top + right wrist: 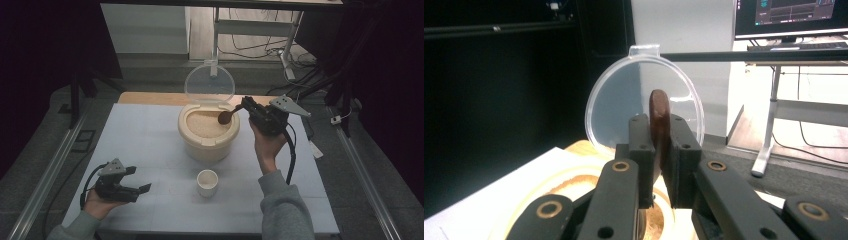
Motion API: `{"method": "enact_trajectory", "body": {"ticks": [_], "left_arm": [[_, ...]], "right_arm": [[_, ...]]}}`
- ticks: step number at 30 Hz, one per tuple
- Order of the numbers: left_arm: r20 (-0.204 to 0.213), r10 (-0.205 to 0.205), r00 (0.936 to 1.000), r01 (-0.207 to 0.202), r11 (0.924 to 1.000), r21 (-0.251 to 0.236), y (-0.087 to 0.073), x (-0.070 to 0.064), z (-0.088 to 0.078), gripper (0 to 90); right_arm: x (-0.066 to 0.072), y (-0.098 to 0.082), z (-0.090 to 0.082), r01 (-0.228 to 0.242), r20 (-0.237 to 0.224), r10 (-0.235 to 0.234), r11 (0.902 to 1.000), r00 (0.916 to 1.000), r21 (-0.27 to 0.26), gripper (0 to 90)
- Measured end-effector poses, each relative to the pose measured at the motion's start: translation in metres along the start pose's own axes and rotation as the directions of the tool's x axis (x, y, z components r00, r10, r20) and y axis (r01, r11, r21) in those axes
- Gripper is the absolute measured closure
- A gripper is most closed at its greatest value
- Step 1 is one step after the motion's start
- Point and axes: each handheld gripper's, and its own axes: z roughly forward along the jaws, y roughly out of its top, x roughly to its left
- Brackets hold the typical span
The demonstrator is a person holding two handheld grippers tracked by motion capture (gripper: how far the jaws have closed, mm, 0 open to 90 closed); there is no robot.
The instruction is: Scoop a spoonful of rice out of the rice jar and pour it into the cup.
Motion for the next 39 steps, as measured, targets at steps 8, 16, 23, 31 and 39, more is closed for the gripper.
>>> {"method": "enact_trajectory", "body": {"ticks": [8, 16, 23, 31, 39], "left_arm": [[0.004, 0.003, 1.0, -0.003, 1.0, 0.008, 0.0, 0.0, 0.002, 11.8], [0.009, 0.004, 1.0, -0.004, 0.9999, 0.013, 0.0, -0.002, 0.003, 11.8], [0.012, 0.004, 0.9999, -0.004, 0.9998, 0.018, 0.0, -0.002, 0.005, 11.8], [0.015, 0.007, 0.9999, -0.007, 0.9998, 0.02, 0.0, -0.002, 0.005, 11.8], [0.014, 0.006, 0.9999, -0.006, 0.9997, 0.022, 0.0, -0.002, 0.005, 11.9]], "right_arm": [[0.005, -0.013, 0.013, 0.021, 0.012, -0.022, 0.9975, 0.9997, 0.068, 82.8], [0.003, -0.031, 0.025, -0.084, -0.006, 0.085, 0.9911, 0.9964, 0.104, 82.8], [-0.008, -0.039, 0.026, -0.266, -0.001, 0.268, 0.959, 0.9635, 0.097, 82.2], [-0.014, -0.041, 0.025, -0.387, -0.008, 0.389, 0.9176, 0.9212, 0.092, 81.5], [-0.02, -0.045, 0.024, -0.46, -0.002, 0.462, 0.8841, 0.8869, 0.08, 81.5]]}}
